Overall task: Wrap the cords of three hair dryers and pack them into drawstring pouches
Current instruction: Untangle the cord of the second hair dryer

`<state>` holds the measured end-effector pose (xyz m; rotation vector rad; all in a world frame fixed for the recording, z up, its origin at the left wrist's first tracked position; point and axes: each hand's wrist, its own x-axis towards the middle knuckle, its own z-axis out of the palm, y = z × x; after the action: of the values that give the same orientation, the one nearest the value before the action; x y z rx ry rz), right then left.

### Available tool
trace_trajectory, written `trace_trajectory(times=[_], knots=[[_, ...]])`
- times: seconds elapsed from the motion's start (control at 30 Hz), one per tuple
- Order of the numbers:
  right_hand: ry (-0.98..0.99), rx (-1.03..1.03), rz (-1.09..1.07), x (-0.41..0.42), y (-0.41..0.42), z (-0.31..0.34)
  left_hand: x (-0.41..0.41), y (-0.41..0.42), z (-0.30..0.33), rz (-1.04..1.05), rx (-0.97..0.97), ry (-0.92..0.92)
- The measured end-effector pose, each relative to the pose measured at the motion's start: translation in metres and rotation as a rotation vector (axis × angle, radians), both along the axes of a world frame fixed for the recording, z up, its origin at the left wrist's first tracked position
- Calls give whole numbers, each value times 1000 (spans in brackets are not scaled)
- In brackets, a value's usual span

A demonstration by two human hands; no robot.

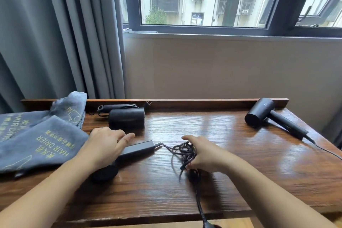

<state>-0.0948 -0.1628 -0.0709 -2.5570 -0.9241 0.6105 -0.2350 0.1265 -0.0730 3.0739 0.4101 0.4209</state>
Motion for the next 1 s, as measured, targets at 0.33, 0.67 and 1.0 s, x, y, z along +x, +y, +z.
trace_trajectory(times=[0.33, 0.67, 1.0], knots=[[106, 319, 86, 27, 33, 33, 13, -36, 17, -157, -411, -41], [-214, 448, 275, 50, 49, -14, 81, -88, -16, -369, -693, -9], [-404, 256, 135, 108, 15, -42, 130, -78, -31, -60, -733, -294]])
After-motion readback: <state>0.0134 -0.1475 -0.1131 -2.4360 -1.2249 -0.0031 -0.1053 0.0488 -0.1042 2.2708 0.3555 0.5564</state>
